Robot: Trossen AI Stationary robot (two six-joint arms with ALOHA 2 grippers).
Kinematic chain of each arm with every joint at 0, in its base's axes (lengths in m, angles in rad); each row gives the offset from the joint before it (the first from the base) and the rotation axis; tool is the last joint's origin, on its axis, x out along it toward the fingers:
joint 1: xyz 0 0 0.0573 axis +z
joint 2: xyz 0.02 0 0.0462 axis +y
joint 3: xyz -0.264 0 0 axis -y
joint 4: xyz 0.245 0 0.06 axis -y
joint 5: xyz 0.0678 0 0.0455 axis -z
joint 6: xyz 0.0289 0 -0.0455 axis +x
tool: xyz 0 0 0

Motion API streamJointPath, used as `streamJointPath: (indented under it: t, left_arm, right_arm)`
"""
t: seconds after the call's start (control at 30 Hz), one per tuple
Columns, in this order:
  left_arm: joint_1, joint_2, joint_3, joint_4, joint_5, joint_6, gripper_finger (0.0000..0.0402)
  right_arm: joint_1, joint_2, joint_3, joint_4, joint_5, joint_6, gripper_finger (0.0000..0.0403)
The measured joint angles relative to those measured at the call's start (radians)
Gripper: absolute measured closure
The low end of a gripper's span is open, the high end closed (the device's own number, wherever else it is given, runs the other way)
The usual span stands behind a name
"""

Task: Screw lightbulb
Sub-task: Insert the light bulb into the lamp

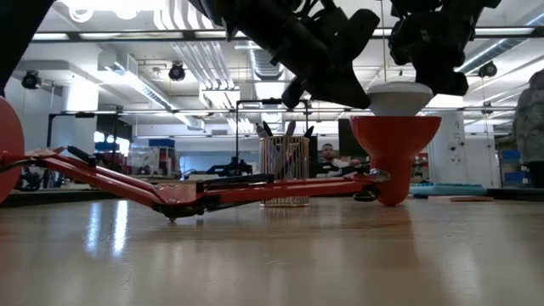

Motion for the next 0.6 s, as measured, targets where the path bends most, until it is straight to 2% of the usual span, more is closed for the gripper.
streamJointPath:
  t: [0.2,0.47,0.6]
  left_arm:
    - [0.021,0.0,0.0,0.004,0.0,0.0,0.0401]
    - [0.051,0.0,0.0,0.006,-0.002,0.006,0.0401]
    - [0.06,-0.008,0.0,-0.029,-0.004,0.028,0.0401]
  right_arm:
    - [-0.001,0.0,0.0,-0.012,-0.028,0.036,0.0403]
    - [0.013,-0.002,0.0,-0.052,-0.135,0.105,0.0403]
    - [0.013,-0.018,0.001,-0.126,-0.133,0.109,0.0403]
